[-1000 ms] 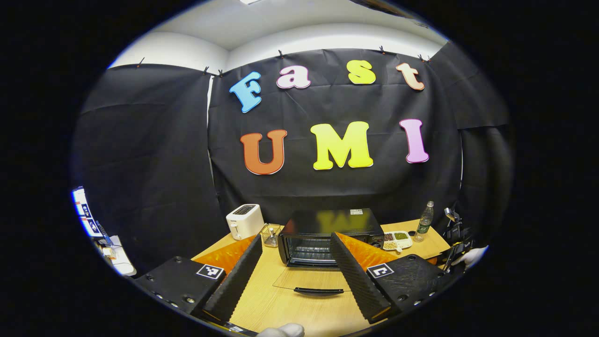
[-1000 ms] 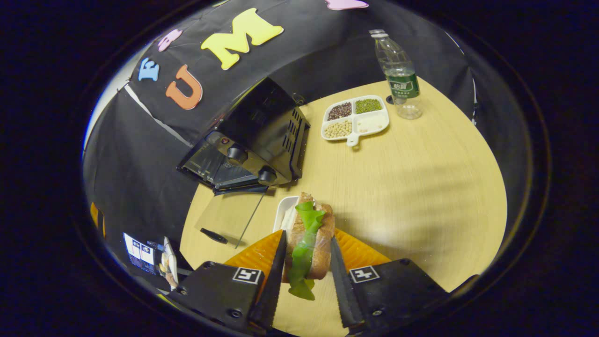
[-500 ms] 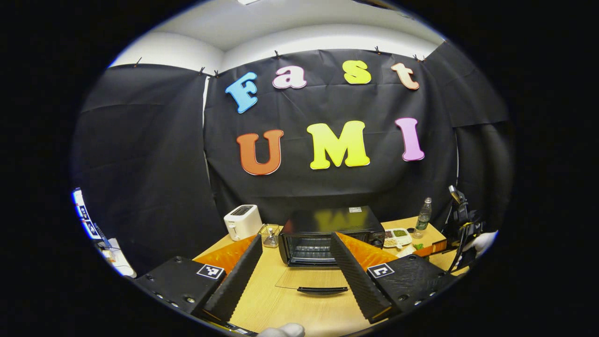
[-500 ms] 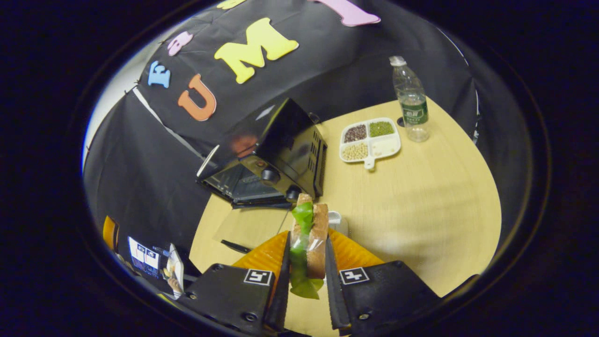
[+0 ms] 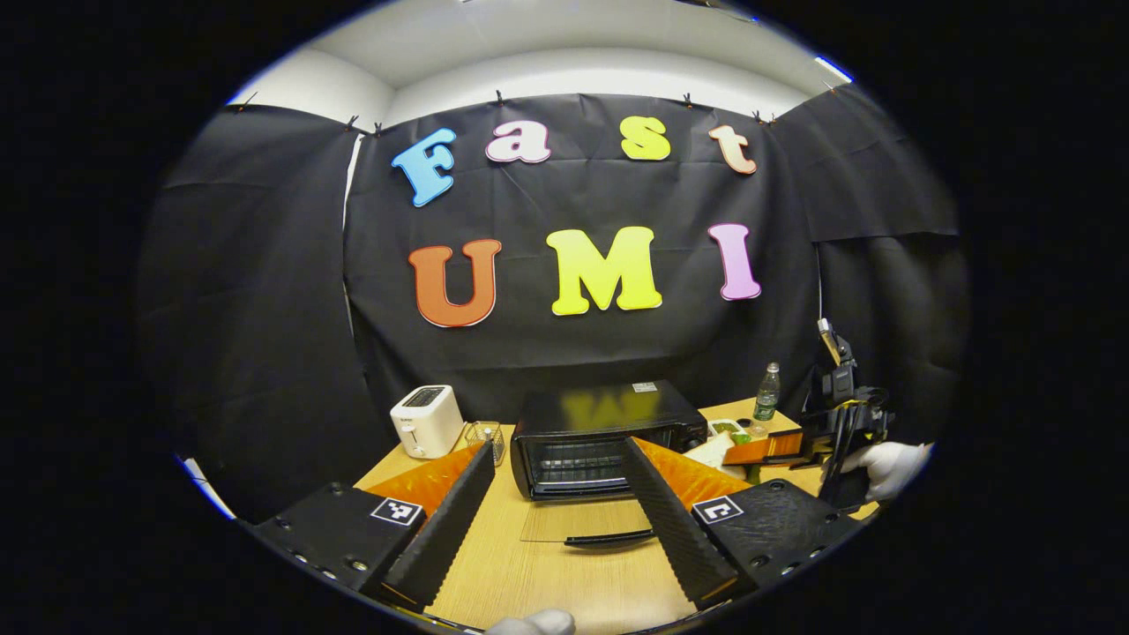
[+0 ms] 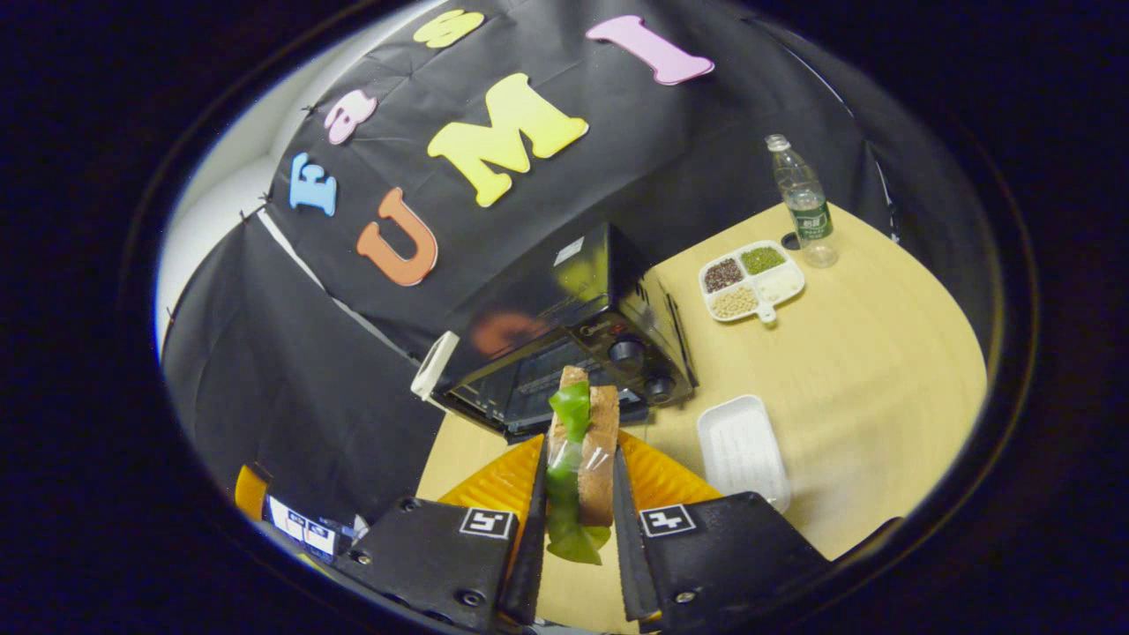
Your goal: Open the electric oven with the left hand, put the food in, and close the electric oven.
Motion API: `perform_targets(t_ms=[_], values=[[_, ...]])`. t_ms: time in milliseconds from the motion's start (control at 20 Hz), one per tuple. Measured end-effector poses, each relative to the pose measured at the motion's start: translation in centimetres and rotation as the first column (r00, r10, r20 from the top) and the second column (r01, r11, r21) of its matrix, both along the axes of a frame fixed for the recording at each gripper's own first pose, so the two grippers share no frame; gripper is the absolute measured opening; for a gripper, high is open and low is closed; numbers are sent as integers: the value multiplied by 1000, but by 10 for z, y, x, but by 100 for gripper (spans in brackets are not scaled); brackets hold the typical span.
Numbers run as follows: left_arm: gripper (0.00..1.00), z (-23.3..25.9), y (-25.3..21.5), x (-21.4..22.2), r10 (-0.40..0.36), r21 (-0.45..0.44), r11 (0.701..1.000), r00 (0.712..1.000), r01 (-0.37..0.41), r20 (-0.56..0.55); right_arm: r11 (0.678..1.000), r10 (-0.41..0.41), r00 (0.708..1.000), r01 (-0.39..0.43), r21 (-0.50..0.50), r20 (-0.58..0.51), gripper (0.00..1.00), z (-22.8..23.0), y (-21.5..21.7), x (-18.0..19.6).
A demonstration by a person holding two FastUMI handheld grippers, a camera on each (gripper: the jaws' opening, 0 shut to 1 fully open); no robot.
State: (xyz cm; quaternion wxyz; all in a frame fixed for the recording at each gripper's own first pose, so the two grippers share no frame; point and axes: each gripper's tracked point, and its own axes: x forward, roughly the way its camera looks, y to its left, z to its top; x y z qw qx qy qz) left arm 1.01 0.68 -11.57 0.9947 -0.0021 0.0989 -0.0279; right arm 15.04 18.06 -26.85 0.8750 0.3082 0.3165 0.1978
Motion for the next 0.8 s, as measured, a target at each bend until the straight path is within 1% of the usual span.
perform_targets(t_ms=[150, 250, 400, 550, 650, 800], values=[[95, -2, 7, 1, -37, 1, 999, 999, 37, 6, 993, -88, 996, 89, 76, -11, 39, -8, 32, 3], [95, -4, 11, 0, -60, 9, 998, 998, 60, 3, 976, -162, 987, 162, 142, -9, 39, -10, 51, 11], [95, -12, 16, -3, -88, 22, 996, 996, 88, -9, 956, -212, 977, 209, 205, -7, 39, -17, 84, 24], [95, -16, 21, -4, -90, 21, 996, 996, 91, -17, 925, -272, 962, 266, 270, -16, 39, -22, 110, 44], [95, -19, 26, -5, -82, 15, 996, 996, 82, -20, 905, -314, 949, 306, 295, -22, 39, -28, 123, 63], [95, -26, 30, -4, -72, 14, 997, 997, 72, -38, 866, -377, 925, 374, 332, -57, 39, -40, 141, 89]])
